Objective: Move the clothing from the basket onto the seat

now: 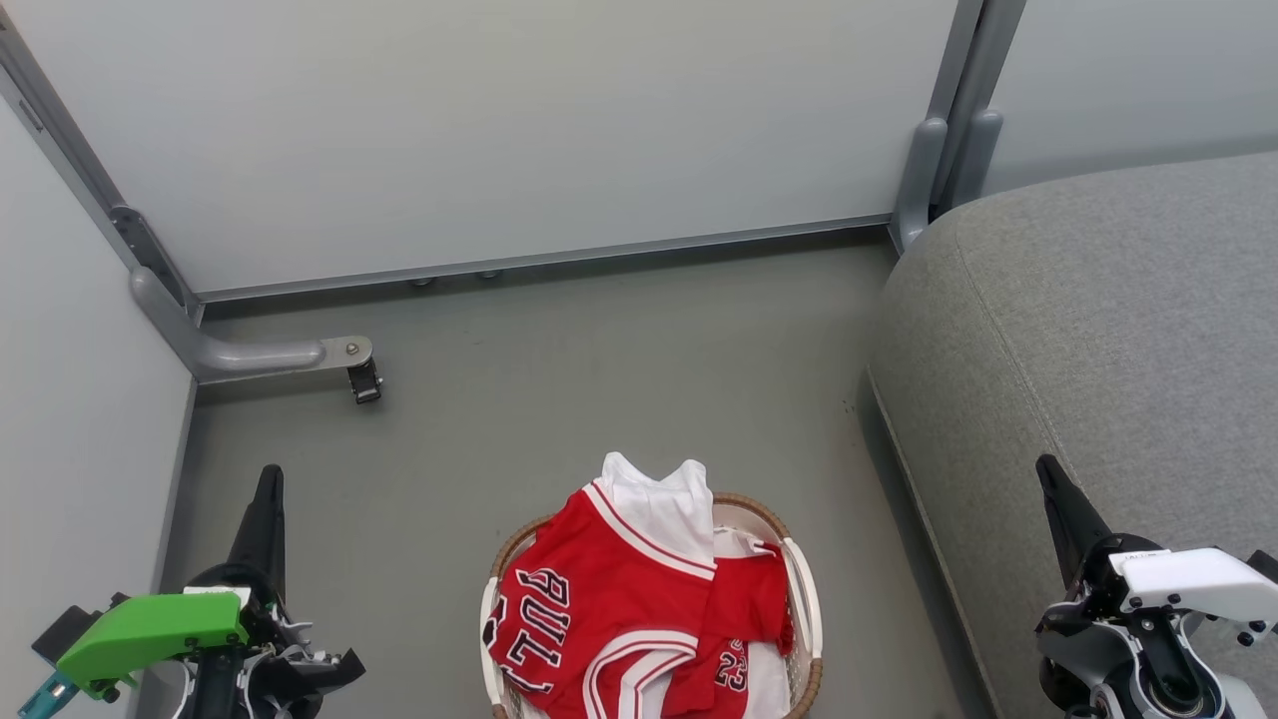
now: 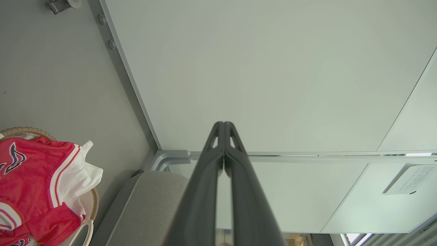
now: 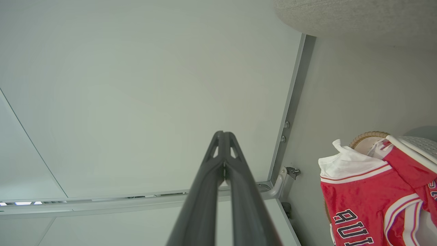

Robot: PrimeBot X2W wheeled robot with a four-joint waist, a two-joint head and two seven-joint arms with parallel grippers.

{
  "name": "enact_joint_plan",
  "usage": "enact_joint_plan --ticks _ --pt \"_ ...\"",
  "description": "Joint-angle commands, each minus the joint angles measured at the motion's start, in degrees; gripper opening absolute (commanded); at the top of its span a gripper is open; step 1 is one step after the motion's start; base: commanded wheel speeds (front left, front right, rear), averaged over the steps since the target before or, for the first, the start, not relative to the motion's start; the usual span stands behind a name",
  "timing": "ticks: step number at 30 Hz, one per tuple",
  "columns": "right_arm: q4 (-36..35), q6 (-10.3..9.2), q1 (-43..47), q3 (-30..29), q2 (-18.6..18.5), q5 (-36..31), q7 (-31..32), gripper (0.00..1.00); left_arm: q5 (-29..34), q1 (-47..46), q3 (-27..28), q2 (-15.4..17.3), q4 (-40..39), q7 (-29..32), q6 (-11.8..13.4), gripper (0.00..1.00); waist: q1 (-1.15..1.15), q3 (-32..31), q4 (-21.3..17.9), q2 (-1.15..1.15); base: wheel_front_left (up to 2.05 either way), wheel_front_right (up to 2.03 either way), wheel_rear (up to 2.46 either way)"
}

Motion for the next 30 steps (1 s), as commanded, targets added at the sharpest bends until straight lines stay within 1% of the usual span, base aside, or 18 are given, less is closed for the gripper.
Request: enact_joint_plan --ticks 1,3,4,8,14,19,30 --pt "-0.1 0.36 -0.5 -0.1 -0.2 -0.1 0.2 0.00 -0.5 -0.8 0.1 0.4 -0.1 0.0 -0.2 0.00 0.00 0.0 0.0 0.00 0.00 0.00 0.00" --pt "-0.1 0.36 -0.5 -0.1 -0.2 -0.1 0.2 0.00 -0.5 -0.8 0.1 0.4 -0.1 0.0 -0.2 0.00 0.00 0.0 0.0 0.00 0.00 0.00 0.00" --pt "0.2 -0.04 0.1 0.0 0.0 0.0 0.0 1.00 0.0 0.1 0.0 0.0 0.2 0.0 0.0 1.00 0.00 0.0 0.0 0.00 0.00 0.00 0.00" --pt "0.9 -0.10 0.8 0.1 0.4 -0.2 -0.2 1.00 0.3 0.6 -0.1 -0.3 1.4 -0.3 0.1 1.00 0.00 0.0 0.0 0.00 0.00 0.00 0.00" --pt "0.1 -0.08 0.7 1.4 -0.6 -2.9 -1.9 1.00 3.6 0.2 -1.8 0.9 1.6 -2.4 0.0 1.00 0.00 0.1 0.0 0.00 0.00 0.00 0.00" --pt "0.6 -0.06 0.2 2.9 -2.0 -7.4 -3.6 1.00 9.4 -0.4 -2.8 1.9 2.0 -3.8 0.0 1.00 0.00 0.2 0.1 0.00 0.00 0.00 0.00" --pt "-0.5 -0.01 -0.5 4.1 -2.8 -19.7 -6.4 1.00 22.8 -0.2 -4.9 3.5 2.1 -6.7 0.0 1.00 0.00 0.2 0.1 0.00 0.00 0.00 0.00"
